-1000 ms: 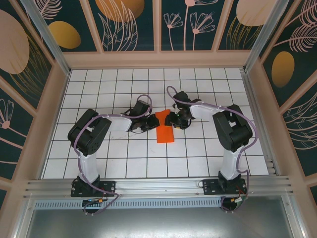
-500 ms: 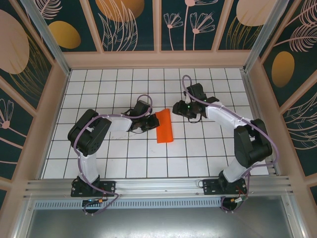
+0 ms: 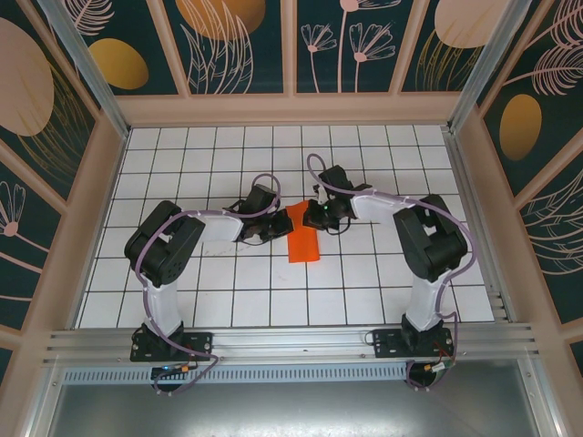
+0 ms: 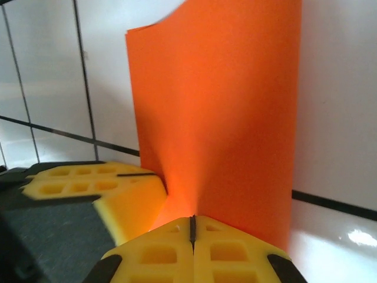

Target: Fold a paper plane with a square sheet of paper (pick it up from the middle)

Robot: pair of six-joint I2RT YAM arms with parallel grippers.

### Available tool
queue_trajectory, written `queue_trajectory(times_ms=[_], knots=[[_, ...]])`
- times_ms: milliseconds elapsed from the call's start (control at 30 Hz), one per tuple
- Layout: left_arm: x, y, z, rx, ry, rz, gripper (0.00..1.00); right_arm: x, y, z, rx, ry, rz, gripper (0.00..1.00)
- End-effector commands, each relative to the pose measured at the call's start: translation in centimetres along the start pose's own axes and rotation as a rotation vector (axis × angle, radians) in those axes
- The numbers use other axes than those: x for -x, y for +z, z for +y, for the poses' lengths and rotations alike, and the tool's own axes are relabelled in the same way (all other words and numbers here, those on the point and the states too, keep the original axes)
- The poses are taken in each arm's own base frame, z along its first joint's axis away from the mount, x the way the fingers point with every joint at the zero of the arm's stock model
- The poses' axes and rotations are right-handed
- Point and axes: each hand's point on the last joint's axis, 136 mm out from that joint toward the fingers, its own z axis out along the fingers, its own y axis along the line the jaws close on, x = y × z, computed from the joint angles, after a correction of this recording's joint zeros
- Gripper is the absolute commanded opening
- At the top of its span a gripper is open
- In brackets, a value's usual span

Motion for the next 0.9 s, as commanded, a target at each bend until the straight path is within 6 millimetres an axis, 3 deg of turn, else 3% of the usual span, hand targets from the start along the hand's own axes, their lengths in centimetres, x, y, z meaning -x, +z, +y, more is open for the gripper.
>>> queue_trajectory(times_ms=[0, 167, 500, 867], knots=[[-4.9, 1.2, 9.6, 0.32, -0.074, 0.12, 0.0, 1.1, 0.4, 1.1, 0.034, 0.005, -0.01, 0.0], [-5.2, 1.3, 9.7, 0.323, -0.078, 0.13, 0.0, 0.6, 1.3, 0.5, 0.031, 0.022, 0.017, 0.0], [-6.0, 1.1, 11.2, 0.375, -0.096, 0.148, 0.0, -0.3, 2.1, -3.1, -0.04, 0.048, 0.058, 0.0], [-7.1, 0.5, 13.0, 0.434, -0.135, 0.154, 0.0, -1.6, 0.0, -7.8, -0.05, 0.065, 0.037, 0.0]])
